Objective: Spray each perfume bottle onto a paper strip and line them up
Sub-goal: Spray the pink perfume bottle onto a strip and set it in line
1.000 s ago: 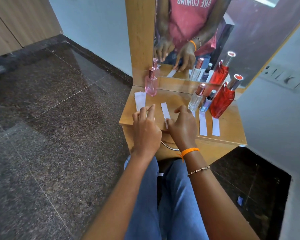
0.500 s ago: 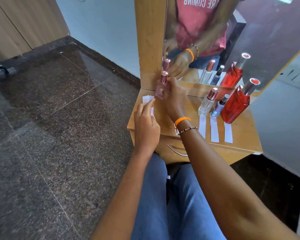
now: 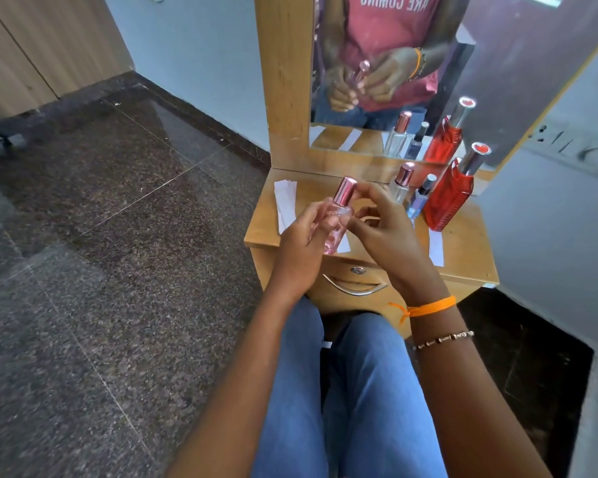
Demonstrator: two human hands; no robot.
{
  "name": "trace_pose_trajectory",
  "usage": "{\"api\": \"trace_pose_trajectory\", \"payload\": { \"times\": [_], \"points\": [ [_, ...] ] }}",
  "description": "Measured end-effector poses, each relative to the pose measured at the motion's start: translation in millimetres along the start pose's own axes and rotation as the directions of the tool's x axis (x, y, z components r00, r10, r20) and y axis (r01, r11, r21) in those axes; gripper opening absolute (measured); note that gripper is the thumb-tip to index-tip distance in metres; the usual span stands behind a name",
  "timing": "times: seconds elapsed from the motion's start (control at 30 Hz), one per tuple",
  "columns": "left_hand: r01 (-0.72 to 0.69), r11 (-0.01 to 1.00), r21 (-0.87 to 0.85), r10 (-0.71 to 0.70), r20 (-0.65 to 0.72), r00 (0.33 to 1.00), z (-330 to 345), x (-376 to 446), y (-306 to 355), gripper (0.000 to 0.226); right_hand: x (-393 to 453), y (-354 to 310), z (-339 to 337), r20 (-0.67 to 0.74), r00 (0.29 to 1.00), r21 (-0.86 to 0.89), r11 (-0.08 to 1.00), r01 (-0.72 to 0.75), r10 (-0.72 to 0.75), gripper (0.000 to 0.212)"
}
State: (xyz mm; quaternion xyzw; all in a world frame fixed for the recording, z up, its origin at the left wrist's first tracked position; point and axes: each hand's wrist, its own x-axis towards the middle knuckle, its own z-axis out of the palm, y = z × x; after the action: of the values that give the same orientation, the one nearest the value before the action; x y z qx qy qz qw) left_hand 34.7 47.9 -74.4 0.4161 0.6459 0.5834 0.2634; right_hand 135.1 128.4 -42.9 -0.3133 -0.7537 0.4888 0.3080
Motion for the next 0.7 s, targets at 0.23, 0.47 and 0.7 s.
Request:
{"api": "trace_pose_trajectory", "payload": {
  "times": [0.23,0.47,0.7],
  "points": [
    [-0.037,0.996,0.077,0.036,0.012,0.999,-1,-4,6,0.028,-5,-8,-5,-0.112,0.993,0.278,0.961,-0.004,0.037,0.014],
    [0.157,0.952,-0.262,-0.096,0.229,0.969,3,-13,-2,0.046,-7,-10,-38,-0.009,1.0,0.304,0.953,0.012,-0.01,0.021],
    [0.127,0.947,-0.296,-0.112,0.069,0.991,1,-9,-2,0.013,-9,34,-22,-0.196,0.974,-0.275,0.96,0.055,-0.112,0.028]
  ]
}}
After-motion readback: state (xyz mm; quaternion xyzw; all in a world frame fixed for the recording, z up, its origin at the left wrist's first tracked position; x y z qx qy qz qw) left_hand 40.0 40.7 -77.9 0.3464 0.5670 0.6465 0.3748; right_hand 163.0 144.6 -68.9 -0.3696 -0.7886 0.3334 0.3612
